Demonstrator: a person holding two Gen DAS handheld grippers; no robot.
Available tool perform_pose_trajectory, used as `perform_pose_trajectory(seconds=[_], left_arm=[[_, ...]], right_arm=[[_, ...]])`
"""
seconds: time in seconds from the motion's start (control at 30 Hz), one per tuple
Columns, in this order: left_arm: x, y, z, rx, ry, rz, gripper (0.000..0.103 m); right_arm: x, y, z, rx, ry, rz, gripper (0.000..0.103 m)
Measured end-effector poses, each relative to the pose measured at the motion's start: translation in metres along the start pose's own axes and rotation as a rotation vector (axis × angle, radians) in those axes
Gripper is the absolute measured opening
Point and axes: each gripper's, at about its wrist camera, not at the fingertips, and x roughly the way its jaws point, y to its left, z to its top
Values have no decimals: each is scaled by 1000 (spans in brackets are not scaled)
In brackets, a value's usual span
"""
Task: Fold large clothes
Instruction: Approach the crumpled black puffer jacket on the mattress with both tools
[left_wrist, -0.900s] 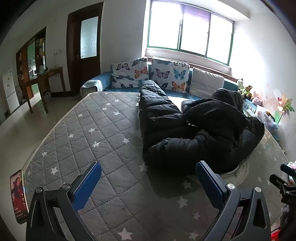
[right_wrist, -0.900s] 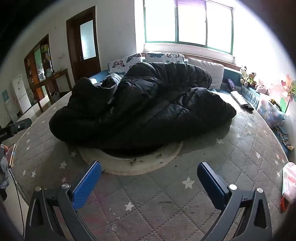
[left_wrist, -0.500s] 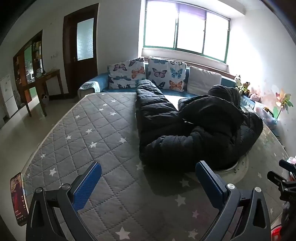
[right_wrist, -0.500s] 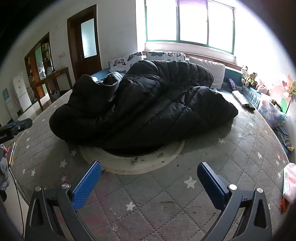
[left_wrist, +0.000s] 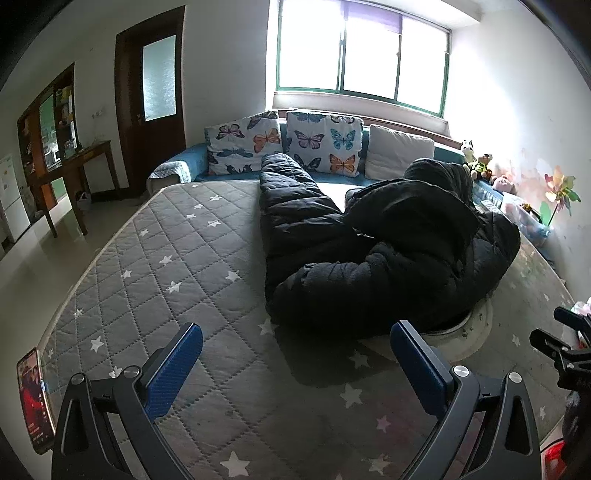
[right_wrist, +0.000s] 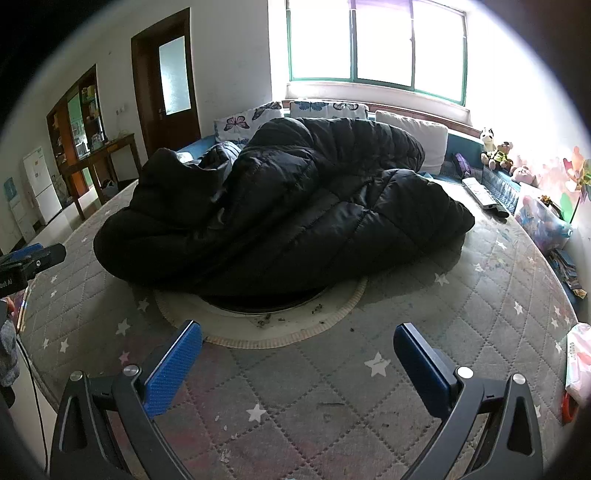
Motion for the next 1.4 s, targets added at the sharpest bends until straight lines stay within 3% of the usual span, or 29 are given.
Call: perform_pose_trajectory(seconds=[0.47,0.8,1.4], left_arm=[[5,-15,-2,52,14,-28,103],[9,-26,-6,86,47,-89,103],[10,-30,-5,102,15,-80,103]], right_arm=[[2,-2,0,5,6,1,103],[3,-1,7,4,4,3,103],[8,7,11,-22,15,14,103]])
